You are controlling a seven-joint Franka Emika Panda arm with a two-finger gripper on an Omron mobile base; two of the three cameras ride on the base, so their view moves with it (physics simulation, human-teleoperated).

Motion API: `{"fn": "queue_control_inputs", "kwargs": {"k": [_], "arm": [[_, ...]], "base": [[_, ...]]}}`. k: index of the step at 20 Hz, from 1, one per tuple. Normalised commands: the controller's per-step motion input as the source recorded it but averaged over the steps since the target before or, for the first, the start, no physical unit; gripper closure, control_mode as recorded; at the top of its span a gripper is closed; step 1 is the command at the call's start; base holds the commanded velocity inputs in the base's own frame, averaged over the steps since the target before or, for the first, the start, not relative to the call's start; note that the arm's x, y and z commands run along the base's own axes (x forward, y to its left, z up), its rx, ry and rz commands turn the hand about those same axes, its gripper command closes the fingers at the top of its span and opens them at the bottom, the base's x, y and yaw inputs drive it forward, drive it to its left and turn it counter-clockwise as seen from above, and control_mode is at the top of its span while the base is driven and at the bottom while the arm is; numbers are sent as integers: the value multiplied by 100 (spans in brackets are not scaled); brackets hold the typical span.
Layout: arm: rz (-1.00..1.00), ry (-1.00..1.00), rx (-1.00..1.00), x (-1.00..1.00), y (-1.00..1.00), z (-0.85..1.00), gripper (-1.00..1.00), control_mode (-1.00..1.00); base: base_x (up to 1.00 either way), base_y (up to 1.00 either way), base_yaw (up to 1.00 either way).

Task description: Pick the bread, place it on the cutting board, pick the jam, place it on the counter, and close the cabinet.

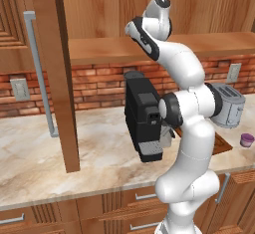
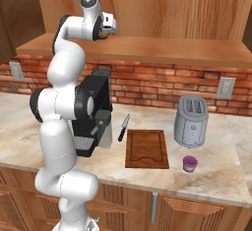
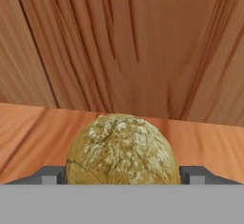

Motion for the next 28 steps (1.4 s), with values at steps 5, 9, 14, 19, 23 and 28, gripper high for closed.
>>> {"fn": "queue_control_inputs", "kwargs": {"k": [5,9,14,19,23,28], "arm": [[0,1,0,-5,0,-8,100,-100],[0,0,0,-9,0,0,100,-100],[0,0,0,-9,0,0,100,-100],[0,0,0,-13,0,0,100,-100],[0,0,0,-21,-5,0,100,-100],[0,0,0,-32,-9,0,100,-100]], "base": [[0,0,0],[0,0,0],[0,0,0],[0,0,0],[0,0,0],[0,0,0]]}}
